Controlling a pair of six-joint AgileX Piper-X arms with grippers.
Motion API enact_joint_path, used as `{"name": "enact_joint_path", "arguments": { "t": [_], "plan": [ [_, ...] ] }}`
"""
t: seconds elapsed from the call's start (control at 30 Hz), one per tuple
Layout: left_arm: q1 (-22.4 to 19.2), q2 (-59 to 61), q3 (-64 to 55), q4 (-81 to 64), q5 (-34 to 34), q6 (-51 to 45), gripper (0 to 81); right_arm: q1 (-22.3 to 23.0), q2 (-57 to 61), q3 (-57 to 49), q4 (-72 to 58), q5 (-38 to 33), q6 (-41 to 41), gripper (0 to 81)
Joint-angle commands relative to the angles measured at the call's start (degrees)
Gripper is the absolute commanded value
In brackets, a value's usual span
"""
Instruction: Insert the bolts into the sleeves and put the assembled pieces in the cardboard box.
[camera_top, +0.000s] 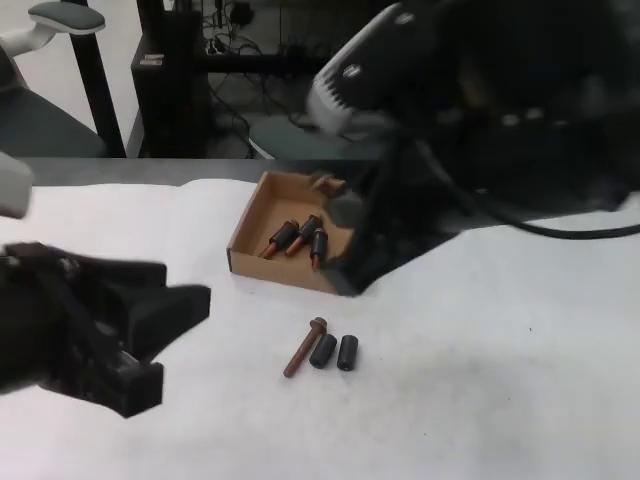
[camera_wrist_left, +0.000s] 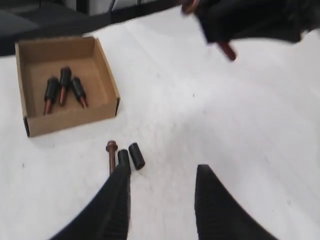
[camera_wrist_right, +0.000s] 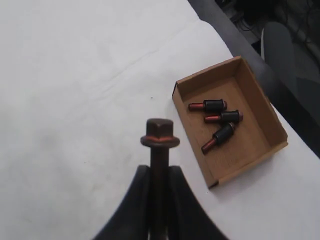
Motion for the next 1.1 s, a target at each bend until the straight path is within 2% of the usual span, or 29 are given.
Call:
{"name": "enact_joint_path", "arguments": {
  "t": [0.0, 0.2, 0.33, 0.43, 0.53, 0.6, 0.83, 1.07],
  "plan": [
    [-0.1, 4.5, -0.2, 1.2, 1.0, -0.5, 41.0, 0.1, -4.1, 2.5, 0.2, 0.0, 4.5, 0.4],
    [-0.3, 15.6, -5.1, 1.2, 1.3, -5.0, 41.3, 0.1, -12.7, 9.7, 0.2, 0.0, 9.2, 0.4],
    [-3.4, 22.8, -11.4, 1.2, -2.0, -5.4, 41.3, 0.1, -17.4, 13.0, 1.6, 0.0, 10.5, 0.4],
    [-7.9, 28.0, -16.4, 2.6, -7.8, -5.7, 41.3, 0.0, -19.9, 14.4, 3.3, 0.0, 11.1, 0.4],
    [-12.7, 34.2, -22.3, 8.5, -17.1, -5.8, 41.3, 0.0, -21.1, 14.5, 4.6, 0.0, 11.1, 0.4],
    [-14.4, 38.0, -25.4, 12.0, -21.1, -6.2, 41.3, 0.0, -21.6, 14.5, 4.6, 0.0, 11.1, 0.4],
    [-14.6, 49.3, -33.3, 15.8, -19.1, -14.0, 41.3, 0.0, -21.8, 14.5, 4.6, 0.0, 11.1, 0.4],
    [-14.6, 55.9, -38.4, 15.8, -18.2, -16.4, 41.3, 0.0, -21.8, 14.5, 4.6, -0.4, 10.8, 0.4]
  ]
}}
